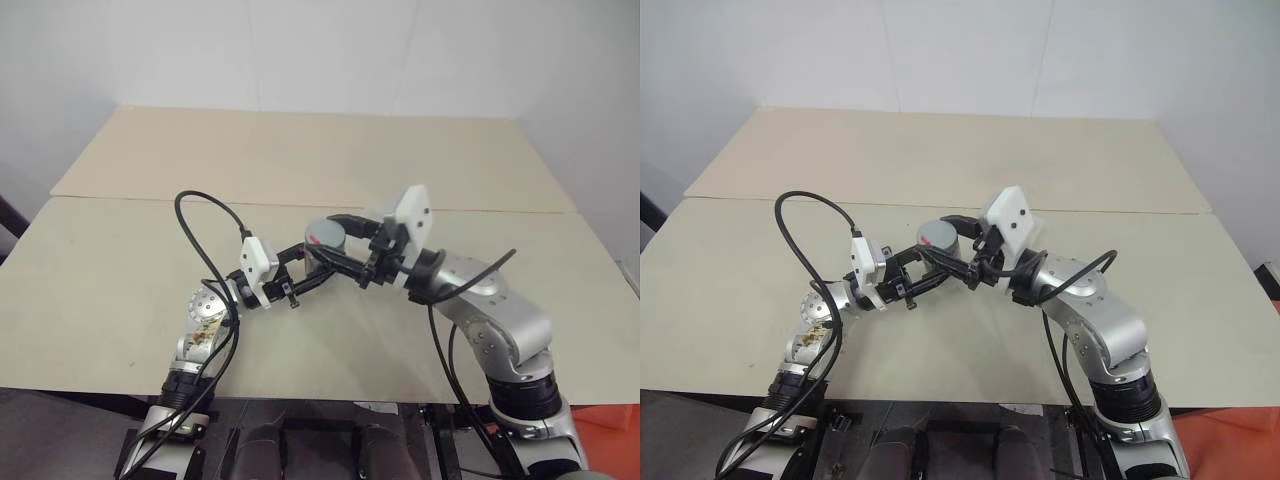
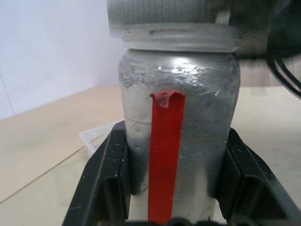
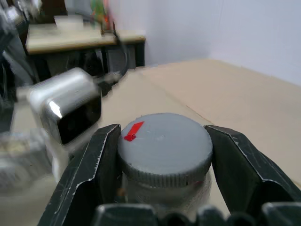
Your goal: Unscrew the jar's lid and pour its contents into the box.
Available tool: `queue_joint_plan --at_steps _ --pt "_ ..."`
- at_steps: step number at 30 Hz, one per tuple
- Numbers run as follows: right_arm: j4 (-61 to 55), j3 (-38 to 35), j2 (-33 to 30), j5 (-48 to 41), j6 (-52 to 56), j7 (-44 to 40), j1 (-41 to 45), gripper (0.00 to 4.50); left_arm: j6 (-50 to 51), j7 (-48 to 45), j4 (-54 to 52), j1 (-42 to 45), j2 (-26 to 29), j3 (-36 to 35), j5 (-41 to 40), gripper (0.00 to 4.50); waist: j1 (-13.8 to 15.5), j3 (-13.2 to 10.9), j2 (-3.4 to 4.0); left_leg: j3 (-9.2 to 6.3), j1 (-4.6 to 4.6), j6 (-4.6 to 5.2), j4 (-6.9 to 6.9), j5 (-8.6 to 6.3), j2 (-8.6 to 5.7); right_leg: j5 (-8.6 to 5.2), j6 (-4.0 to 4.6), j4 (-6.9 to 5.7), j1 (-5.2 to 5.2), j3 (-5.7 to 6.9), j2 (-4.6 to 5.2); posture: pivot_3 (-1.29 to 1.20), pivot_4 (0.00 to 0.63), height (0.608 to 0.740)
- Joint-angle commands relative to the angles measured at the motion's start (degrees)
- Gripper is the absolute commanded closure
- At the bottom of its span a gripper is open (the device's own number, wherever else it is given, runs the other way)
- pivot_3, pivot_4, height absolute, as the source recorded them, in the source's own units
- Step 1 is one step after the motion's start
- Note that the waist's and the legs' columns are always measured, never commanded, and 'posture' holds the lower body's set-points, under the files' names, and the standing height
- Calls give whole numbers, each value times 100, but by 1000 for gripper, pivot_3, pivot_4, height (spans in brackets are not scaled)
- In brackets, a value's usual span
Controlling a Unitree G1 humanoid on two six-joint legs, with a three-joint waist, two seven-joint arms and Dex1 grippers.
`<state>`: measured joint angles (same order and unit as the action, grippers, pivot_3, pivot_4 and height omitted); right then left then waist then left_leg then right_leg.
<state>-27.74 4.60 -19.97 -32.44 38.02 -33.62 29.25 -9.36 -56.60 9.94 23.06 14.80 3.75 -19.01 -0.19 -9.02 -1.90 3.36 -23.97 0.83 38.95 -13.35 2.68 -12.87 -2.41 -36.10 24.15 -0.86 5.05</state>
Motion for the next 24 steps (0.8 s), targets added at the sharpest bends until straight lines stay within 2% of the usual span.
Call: queue_joint_plan --at_steps 1,8,13,17,19,24 --pt "-288 -290 84 -406 185 163 177 1740 -170 -17 -28 78 -10 59 57 2573 -3 0 0 0 0 0 0 0 0 0 0 0 0 0 0 0 150 740" --pt "-232 -703 -197 -177 146 595 38 1740 -56 47 -142 91 -38 -19 -57 2573 19 0 0 1 -1 0 0 0 -1 0 0 0 0 0 2 0 150 740" --pt "-325 -1128 -1043 213 423 862 -681 1740 -65 111 -153 147 -17 -58 -42 2573 74 0 0 0 -7 0 0 0 -5 0 0 5 0 3 6 0 150 740" --pt "-308 -1241 -1555 321 1206 1113 -1451 1740 -57 154 -99 231 -11 -76 -9 2573 79 0 0 -1 -9 0 0 0 -5 0 0 4 2 3 5 0 150 740" --pt "-262 -1295 -1559 175 1688 1241 -1603 1740 -4 139 -91 271 -10 -75 -39 2573 50 0 0 0 -8 0 1 0 -4 0 0 3 1 2 4 0 150 740" --pt "-230 -929 -1560 481 2325 1605 -1879 1740 22 100 -62 355 -11 -46 -32 2573 11 0 0 -2 -5 0 1 0 -4 0 0 0 0 -1 2 0 150 740"
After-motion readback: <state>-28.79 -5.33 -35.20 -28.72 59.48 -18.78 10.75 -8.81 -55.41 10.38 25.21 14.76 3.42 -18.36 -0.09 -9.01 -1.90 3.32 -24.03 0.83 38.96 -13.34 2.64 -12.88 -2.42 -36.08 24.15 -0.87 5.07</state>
